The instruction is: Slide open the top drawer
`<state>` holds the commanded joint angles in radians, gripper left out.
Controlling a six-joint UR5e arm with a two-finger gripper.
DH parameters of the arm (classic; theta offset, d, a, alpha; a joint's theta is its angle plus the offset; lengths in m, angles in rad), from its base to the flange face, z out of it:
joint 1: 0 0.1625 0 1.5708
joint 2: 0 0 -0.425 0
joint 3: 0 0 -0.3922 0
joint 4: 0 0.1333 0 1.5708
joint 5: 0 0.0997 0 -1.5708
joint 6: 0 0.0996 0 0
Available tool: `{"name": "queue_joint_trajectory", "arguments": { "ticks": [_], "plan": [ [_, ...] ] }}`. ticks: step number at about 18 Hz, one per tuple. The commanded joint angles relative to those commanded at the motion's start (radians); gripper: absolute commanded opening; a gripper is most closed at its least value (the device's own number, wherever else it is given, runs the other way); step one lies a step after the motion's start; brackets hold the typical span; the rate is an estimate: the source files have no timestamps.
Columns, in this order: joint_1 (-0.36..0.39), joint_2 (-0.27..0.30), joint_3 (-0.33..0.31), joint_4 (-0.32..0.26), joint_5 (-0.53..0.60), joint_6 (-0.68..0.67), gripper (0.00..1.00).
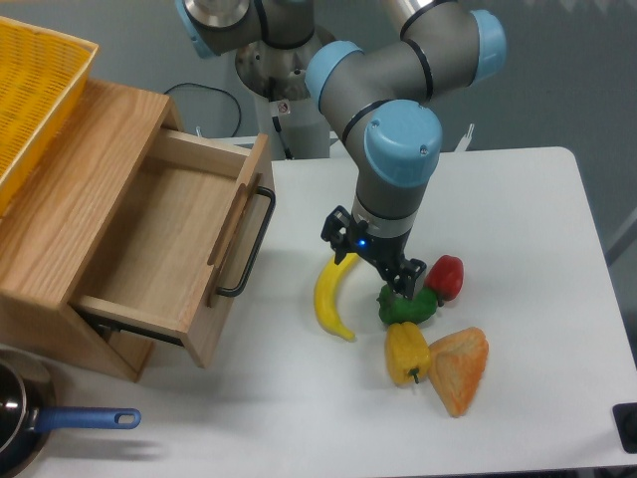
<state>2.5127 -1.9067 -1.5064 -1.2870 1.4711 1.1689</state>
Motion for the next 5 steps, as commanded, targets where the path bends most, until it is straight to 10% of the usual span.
{"name": "queue_joint_trajectory", "arguments": {
  "ticks": [5],
  "plan": [
    [-0.005, 0.002, -0.017, -0.002, 0.0, 0.0, 1.0]
  ]
}}
